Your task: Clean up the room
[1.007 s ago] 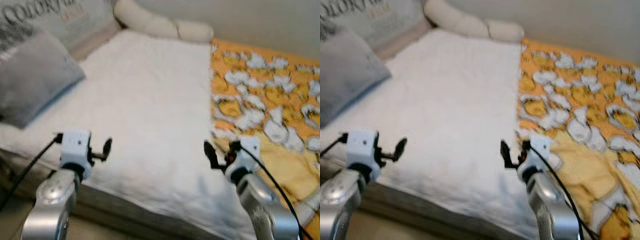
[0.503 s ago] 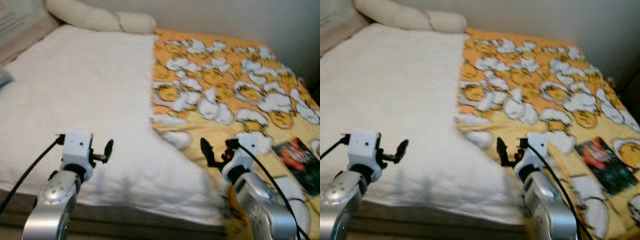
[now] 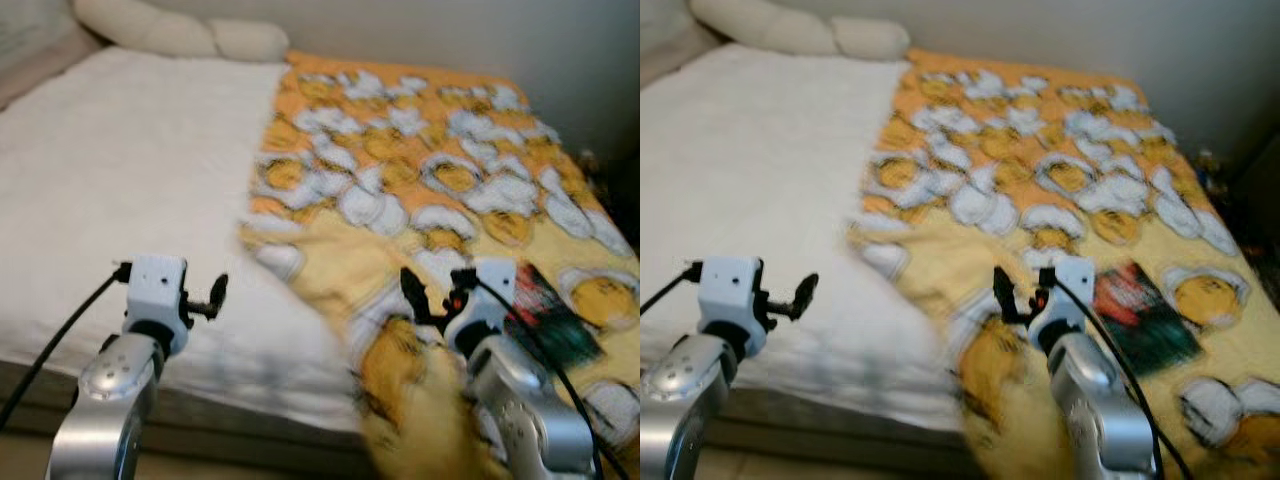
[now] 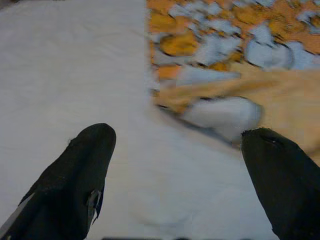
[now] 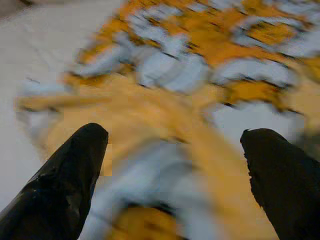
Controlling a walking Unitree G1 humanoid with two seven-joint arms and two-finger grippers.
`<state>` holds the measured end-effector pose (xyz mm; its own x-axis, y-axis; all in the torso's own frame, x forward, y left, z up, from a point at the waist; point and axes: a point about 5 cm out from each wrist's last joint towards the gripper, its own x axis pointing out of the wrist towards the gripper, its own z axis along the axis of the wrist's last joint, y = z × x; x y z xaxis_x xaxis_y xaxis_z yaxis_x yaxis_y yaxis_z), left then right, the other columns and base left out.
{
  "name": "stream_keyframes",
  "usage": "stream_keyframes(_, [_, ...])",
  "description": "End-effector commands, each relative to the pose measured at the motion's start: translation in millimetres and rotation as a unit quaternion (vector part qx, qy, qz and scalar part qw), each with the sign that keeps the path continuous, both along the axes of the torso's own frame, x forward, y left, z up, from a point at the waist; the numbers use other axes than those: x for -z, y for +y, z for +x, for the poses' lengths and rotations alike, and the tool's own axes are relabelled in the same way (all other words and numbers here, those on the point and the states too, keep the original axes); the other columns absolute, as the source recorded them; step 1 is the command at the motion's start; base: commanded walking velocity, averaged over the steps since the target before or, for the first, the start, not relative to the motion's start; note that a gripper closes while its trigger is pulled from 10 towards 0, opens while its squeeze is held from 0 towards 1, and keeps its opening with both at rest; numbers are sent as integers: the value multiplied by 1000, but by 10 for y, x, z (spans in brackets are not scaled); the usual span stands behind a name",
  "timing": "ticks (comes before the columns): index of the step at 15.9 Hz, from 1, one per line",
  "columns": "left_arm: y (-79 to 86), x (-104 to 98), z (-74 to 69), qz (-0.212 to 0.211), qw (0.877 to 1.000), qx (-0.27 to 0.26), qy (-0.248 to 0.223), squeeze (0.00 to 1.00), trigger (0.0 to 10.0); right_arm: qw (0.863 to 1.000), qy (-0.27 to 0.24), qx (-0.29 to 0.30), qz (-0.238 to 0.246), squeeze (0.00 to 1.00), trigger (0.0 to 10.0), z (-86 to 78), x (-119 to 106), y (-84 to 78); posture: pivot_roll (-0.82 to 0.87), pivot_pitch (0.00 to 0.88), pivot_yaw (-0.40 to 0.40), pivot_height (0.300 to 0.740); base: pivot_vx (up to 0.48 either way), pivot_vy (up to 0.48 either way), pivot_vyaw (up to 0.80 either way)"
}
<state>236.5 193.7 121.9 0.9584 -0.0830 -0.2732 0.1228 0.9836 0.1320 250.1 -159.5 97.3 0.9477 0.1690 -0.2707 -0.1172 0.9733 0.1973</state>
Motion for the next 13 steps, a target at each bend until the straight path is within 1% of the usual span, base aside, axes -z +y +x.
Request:
stream_keyframes(1, [-25,-40,30,1,1000,7,-7,1000,10000,1000,-7,0,-11,0,10000,18,-29,-34,-79,0,-39,740,0,-424,0])
stream_keyframes(5, [-31,-48,30,3,1000,9,-8,1000,10000,1000,-3,-2,-11,0,10000,1,11,-30,-84,0,-29,740,0,-423,0])
stream_keyframes(13, [-50,-33,22,1,1000,14,-4,1000,10000,1000,-4,-10,-9,0,10000,4,-6,-23,-78,0,-34,740,0,-424,0])
